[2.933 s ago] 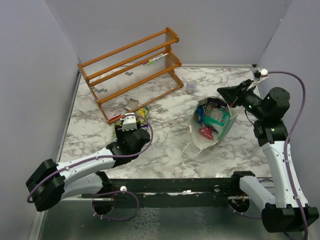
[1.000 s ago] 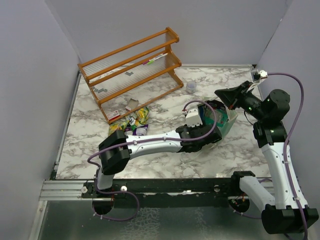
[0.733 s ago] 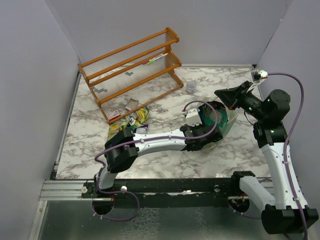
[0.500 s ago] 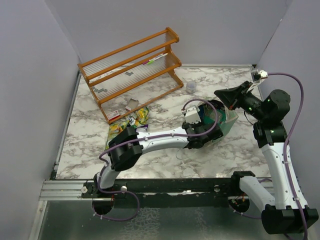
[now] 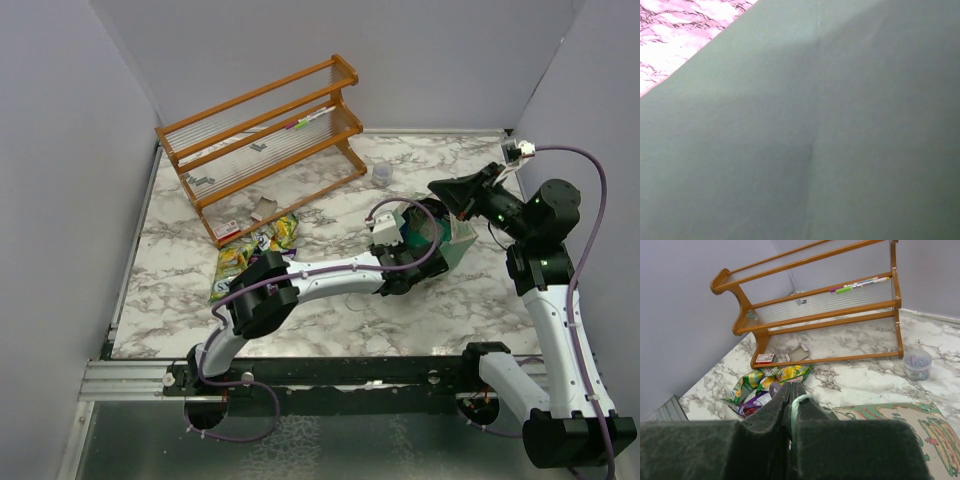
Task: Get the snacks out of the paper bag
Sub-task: Take out the snack from the paper bag, then place the snack at the center of the board.
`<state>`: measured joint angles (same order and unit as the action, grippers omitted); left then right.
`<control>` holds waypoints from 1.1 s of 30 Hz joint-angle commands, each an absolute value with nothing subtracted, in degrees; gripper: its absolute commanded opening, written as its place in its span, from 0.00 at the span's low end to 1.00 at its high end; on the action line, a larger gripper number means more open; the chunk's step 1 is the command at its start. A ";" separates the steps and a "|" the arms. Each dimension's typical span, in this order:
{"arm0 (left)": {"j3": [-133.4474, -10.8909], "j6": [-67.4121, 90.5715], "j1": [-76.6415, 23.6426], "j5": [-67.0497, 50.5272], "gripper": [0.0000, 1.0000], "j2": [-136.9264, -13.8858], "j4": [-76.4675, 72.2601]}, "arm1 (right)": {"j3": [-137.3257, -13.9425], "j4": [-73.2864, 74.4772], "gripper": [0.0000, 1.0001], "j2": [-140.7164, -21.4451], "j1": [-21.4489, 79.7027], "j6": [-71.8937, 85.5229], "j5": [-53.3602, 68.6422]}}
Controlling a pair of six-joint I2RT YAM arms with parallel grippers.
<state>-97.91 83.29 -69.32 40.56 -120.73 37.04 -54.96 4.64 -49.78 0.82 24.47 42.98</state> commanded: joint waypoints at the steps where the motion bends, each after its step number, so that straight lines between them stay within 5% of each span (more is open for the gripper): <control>1: -100.34 83.44 -68.61 43.56 0.20 -121.99 39.00 | -55.26 2.27 0.02 -48.75 1.23 25.27 44.43; 6: -98.61 82.66 -68.38 44.83 0.01 -117.61 39.29 | -55.50 3.23 0.02 -48.67 1.23 24.51 43.69; 22: -71.54 62.46 -68.38 38.21 0.00 -85.11 10.47 | -55.72 5.69 0.02 -49.23 1.23 21.75 41.20; 29: -49.09 29.82 -68.03 21.71 0.00 -65.23 -20.16 | -56.07 5.71 0.02 -49.65 1.23 21.37 41.18; 33: -41.37 16.99 -68.03 16.22 0.00 -52.77 -22.26 | -56.35 5.72 0.02 -50.23 1.23 21.17 41.05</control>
<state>-45.84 36.80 -68.20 25.78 -62.74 -10.37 -54.96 6.02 -49.93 0.82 22.15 42.52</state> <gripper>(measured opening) 0.010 0.021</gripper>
